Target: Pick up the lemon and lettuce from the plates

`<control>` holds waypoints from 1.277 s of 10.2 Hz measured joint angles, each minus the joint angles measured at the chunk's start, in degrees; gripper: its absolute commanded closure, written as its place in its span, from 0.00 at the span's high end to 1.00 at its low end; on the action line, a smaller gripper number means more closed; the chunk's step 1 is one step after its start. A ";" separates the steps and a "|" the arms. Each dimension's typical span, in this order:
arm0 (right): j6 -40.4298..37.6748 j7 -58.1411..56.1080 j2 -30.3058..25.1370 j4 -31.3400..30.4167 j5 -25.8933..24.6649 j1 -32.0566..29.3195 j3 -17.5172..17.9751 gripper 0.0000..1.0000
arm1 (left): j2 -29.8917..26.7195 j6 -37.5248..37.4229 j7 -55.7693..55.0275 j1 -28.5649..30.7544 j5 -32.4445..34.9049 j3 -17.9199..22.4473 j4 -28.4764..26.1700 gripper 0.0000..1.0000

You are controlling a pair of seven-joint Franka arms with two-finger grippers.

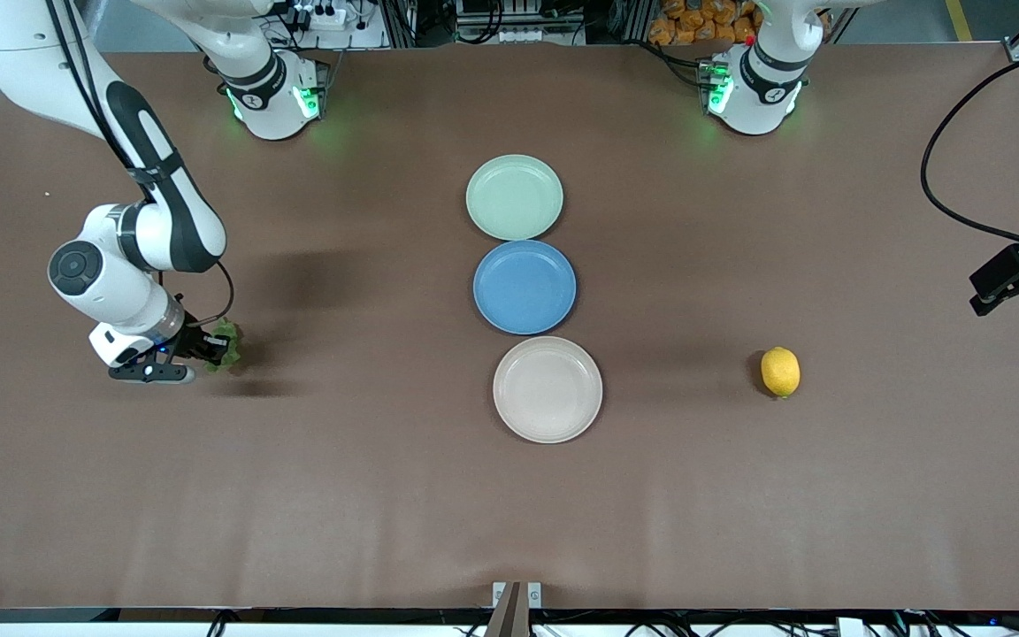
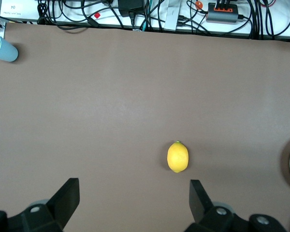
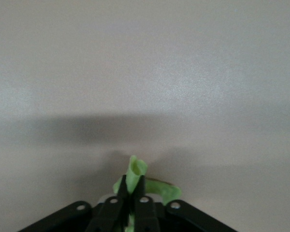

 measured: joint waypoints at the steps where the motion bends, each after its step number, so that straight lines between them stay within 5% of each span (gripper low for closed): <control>1: 0.00 0.00 -0.03 0.25 0.00 0.00 0.00 1.00 | -0.23 -0.29 0.00 0.00 0.00 0.00 0.00 1.00; 5: -2.89 -0.01 -1.56 1.53 0.00 0.00 -0.01 1.00 | -1.03 -1.53 0.00 0.03 0.00 0.05 0.00 1.00; 9: -25.29 -0.01 -5.98 11.43 0.01 0.01 -0.06 1.00 | -1.03 -1.55 0.00 0.03 0.00 0.05 -0.01 1.00; 13: -33.14 -0.01 -7.38 16.35 0.00 0.02 -0.05 1.00 | -1.03 -1.58 0.00 0.03 0.00 0.06 -0.06 1.00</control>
